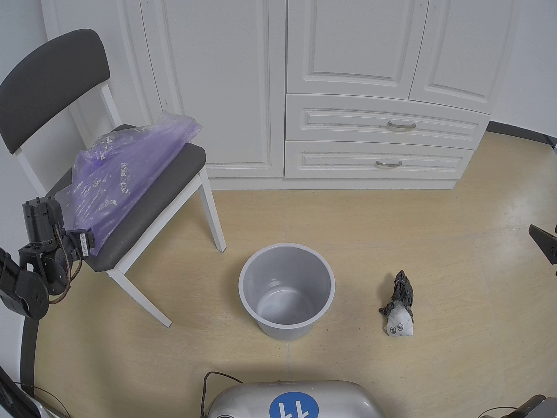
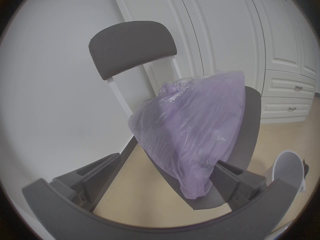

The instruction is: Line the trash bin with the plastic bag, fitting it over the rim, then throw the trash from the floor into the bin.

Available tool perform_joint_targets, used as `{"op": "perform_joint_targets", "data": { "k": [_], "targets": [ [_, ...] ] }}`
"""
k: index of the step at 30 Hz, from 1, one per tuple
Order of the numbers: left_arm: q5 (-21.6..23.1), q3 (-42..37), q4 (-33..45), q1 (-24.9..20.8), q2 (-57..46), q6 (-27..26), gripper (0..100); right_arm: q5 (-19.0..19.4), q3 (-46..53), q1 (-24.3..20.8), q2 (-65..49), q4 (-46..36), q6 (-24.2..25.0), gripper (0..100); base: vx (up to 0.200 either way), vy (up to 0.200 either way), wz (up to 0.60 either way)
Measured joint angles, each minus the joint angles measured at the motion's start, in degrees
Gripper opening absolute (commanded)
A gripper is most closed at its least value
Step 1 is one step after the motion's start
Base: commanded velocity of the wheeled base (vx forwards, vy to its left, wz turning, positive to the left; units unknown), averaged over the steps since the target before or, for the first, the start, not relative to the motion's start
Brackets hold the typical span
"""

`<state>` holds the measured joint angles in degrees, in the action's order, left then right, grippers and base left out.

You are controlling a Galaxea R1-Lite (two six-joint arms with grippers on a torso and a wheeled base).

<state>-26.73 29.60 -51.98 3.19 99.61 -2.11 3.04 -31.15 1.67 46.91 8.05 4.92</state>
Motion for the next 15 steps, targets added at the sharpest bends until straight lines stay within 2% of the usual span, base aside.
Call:
{"op": "perform_joint_targets", "data": {
  "k": [7, 8, 15],
  "targets": [
    [-1.0, -4.7, -12.5, 0.6, 2.8, 0.3, 100, 1.5, 0.0, 0.0, -0.2, 0.3, 0.2, 100, 0.000, 0.000, 0.00],
    [-1.1, -5.3, -14.3, 0.7, 3.2, 0.3, 0, 1.9, 0.0, 0.0, -0.2, 0.5, 0.2, 100, 0.000, 0.000, 0.00],
    [-0.7, -9.2, -21.0, 0.8, 5.0, 0.1, 0, 4.4, 1.5, -0.1, -0.5, 1.2, 0.4, 100, 0.000, 0.000, 0.00]
  ]
}}
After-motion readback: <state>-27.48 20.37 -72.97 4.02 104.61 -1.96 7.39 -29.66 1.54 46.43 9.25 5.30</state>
